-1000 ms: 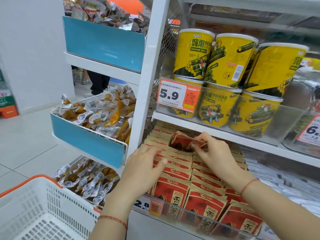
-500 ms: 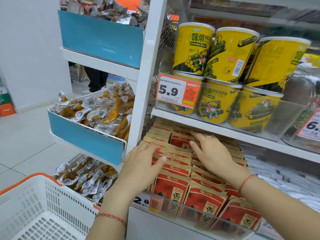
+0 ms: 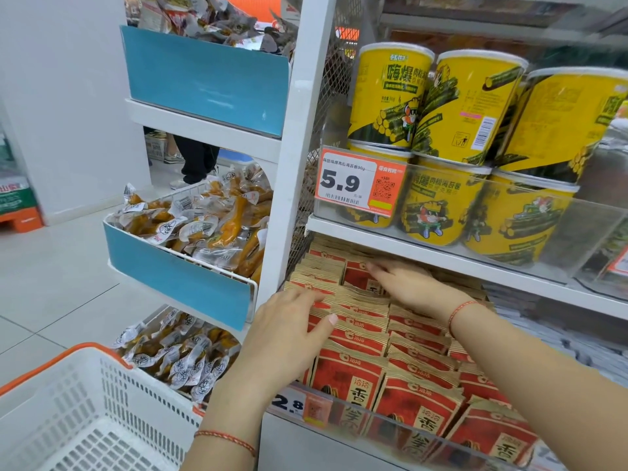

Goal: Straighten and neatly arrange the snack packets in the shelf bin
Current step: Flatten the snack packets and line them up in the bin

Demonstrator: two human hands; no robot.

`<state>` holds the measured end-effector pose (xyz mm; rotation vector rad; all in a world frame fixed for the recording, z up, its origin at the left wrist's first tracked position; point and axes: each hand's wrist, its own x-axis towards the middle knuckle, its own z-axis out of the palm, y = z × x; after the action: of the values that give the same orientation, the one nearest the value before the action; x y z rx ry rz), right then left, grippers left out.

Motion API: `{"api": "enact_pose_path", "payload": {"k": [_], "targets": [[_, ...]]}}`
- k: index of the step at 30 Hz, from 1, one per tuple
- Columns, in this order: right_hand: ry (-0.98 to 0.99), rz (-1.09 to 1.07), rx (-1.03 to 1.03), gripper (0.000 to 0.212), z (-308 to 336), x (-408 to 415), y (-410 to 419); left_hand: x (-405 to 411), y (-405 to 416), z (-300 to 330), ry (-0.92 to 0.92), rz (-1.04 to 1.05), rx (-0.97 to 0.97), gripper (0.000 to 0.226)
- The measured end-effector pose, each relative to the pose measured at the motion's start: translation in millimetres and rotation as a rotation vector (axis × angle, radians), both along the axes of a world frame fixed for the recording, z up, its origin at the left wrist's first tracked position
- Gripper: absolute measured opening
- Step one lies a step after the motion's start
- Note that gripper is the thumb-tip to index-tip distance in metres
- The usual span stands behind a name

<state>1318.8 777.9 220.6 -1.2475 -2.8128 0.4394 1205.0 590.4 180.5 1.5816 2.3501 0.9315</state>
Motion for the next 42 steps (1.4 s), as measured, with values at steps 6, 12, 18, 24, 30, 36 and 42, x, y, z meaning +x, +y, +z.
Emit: {"api": "enact_pose_path", "payload": {"k": [6, 12, 18, 24, 30, 36, 42], "targets": [[-0.039, 0.077, 0.005, 0.038, 4, 6, 7, -1, 2, -1, 0.001, -0.005, -0.014, 0.050], [-0.055, 0.067, -0.134, 0.024, 4, 7, 16, -1, 1, 0, 0.009, -0.005, -0.016, 0.050], [-0.080, 0.114, 0.244, 0.033, -10, 5, 2, 0, 0, 2, 0.009, -0.006, -0.028, 0.049], [-0.052, 0.289, 0.655, 0.030, -11, 23, -22, 0, 0, 1, 0.015, -0.004, -0.029, 0.048], [0.190, 0.397, 0.917, 0.035, -4, 41, -31, 1, -1, 2, 0.017, 0.008, -0.014, 0.048], [0.605, 0.377, 0.923, 0.032, 35, 45, -50, 2, -5, 4, -0.134, 0.016, 0.122, 0.051], [0.916, 0.262, 0.724, 0.024, 72, 34, -68, 8, -9, 17, -0.609, -0.108, 0.389, 0.071]]}}
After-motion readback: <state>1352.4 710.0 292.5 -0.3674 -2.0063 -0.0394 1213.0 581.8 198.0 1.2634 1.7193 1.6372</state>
